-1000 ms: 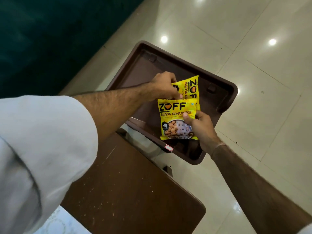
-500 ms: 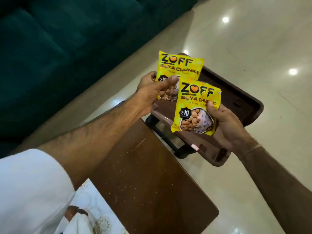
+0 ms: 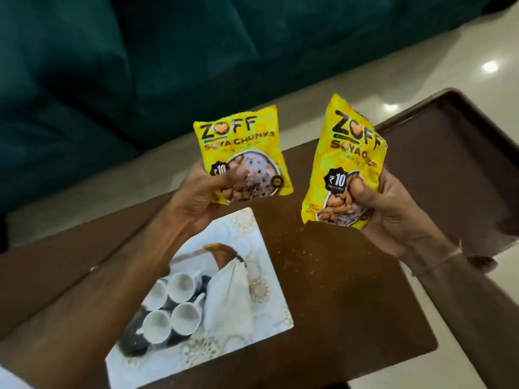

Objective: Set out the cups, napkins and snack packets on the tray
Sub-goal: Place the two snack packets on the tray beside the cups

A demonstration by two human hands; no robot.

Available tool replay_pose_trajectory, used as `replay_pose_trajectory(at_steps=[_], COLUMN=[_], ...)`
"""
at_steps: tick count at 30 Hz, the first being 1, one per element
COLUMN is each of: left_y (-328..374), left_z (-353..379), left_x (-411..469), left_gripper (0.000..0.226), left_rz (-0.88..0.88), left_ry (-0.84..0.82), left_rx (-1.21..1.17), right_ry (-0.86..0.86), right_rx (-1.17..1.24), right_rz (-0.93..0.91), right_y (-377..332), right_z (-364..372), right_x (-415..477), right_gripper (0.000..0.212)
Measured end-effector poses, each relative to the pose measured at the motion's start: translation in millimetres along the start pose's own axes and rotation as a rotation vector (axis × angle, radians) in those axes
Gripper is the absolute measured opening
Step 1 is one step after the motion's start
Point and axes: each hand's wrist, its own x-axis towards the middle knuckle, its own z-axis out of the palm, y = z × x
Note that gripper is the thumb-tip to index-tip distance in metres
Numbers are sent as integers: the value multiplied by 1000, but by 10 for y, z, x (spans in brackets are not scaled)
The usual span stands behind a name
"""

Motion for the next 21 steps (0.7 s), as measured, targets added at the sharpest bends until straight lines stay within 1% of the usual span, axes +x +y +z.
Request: replay_pose_trajectory(at_steps=[1,2,4,5,7,9,13,18,21], left_y=[-32,-76,-179,-219,-303,-392,-658,-1078,-1341], left_z=[-213,-422,-798,-980,-1342,-1684,-2330,-2954,-3189], left_x=[-148,-291,-571,-727,-1021,-1283,-1736,-2163,-2326], left_gripper=[77,66,31,27,34,40,43,52,47], left_rz=[-3,17,60,81,90,92,59,-84,-148], left_ry=[39,76,139,175,253,333,496,644,686], left_rx=[-22,-31,-22,-13,-21,-38,-55,-54,-53], right_ry=[8,22,47,60,91,124,189,225,180], right_rx=[-5,-7,0,7,20,13,-13,-11,25], right_rz=[11,24,61,87,144,196,263,359,417], right_y=[125,252,507,648,925,1173,1577,1921,2080], right_z=[117,218,389,485,659,800,990,1039,1083], right_x=[23,38,60,73,94,113,174,278,337], right_gripper=[64,58,50,48,45,47,48,48,47])
